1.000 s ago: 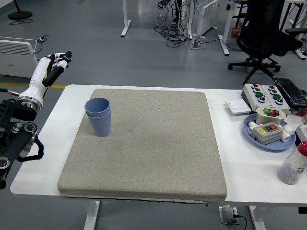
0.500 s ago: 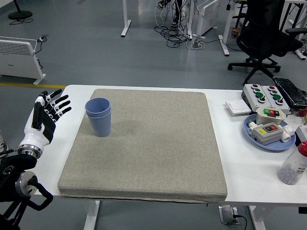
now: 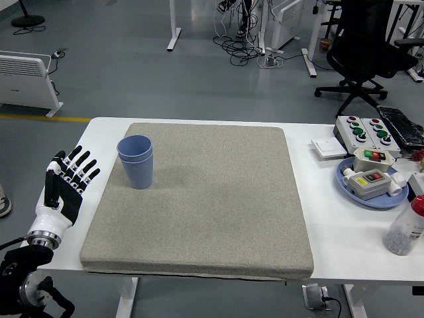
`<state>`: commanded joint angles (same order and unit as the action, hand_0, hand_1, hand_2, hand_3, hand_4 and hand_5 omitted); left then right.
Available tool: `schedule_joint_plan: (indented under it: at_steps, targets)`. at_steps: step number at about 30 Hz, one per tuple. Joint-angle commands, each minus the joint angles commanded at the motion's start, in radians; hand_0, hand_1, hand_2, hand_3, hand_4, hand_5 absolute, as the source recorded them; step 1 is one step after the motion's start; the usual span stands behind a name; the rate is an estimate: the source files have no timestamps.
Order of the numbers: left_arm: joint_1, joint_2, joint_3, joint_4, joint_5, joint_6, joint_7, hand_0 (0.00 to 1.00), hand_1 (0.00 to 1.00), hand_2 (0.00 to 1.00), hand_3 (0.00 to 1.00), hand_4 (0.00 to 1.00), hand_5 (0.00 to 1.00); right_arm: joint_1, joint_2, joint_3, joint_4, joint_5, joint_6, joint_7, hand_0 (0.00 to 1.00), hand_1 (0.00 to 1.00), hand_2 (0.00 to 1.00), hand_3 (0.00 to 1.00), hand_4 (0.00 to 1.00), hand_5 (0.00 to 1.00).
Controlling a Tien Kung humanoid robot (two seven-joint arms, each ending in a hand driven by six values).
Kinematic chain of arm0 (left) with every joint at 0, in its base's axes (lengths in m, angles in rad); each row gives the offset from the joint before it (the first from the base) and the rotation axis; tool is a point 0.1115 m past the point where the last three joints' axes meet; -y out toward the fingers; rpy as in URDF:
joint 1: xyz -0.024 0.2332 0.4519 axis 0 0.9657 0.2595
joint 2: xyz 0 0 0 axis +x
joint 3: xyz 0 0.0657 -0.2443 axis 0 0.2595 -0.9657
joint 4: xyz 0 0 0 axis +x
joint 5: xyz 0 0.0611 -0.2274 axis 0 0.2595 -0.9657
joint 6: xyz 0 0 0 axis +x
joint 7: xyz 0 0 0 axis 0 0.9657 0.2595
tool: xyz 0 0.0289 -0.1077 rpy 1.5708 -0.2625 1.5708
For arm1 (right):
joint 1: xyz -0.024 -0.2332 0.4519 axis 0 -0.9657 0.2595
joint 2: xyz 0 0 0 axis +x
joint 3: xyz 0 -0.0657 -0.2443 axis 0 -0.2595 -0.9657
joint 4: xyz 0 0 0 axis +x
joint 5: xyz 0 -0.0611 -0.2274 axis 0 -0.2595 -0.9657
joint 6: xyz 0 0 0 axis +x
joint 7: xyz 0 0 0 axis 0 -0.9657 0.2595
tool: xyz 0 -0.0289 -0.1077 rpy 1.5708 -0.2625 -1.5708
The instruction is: Push cup pick cup insert cup
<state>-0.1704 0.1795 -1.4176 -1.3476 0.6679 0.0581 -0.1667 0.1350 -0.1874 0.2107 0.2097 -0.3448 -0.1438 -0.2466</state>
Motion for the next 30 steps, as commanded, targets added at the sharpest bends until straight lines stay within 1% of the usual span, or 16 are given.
schedule_joint_plan:
  at_steps: [5, 14, 30]
  targets:
    - [0.017, -0.001, 0.004, 0.008, 0.001, 0.007, -0.005, 0.898, 0.928, 0.976, 0.937, 0.567, 0.998, 0.004, 0.0, 0.0, 0.0, -0.001, 0.0, 0.0, 0.708, 0.605, 0.693, 0.622, 0.2, 0.545]
    - [0.02, -0.007, 0.012, 0.021, -0.007, 0.008, -0.013, 0.899, 0.925, 0.974, 0.943, 0.563, 0.998, 0.008, 0.0, 0.005, 0.0, -0.009, 0.001, -0.003, 0.707, 0.605, 0.691, 0.622, 0.199, 0.546]
    - [0.023, -0.009, 0.004, 0.03, -0.012, 0.009, -0.01, 0.897, 0.919, 0.971, 0.938, 0.56, 0.998, 0.009, 0.0, 0.009, -0.001, -0.015, 0.001, -0.003, 0.707, 0.605, 0.691, 0.621, 0.199, 0.548]
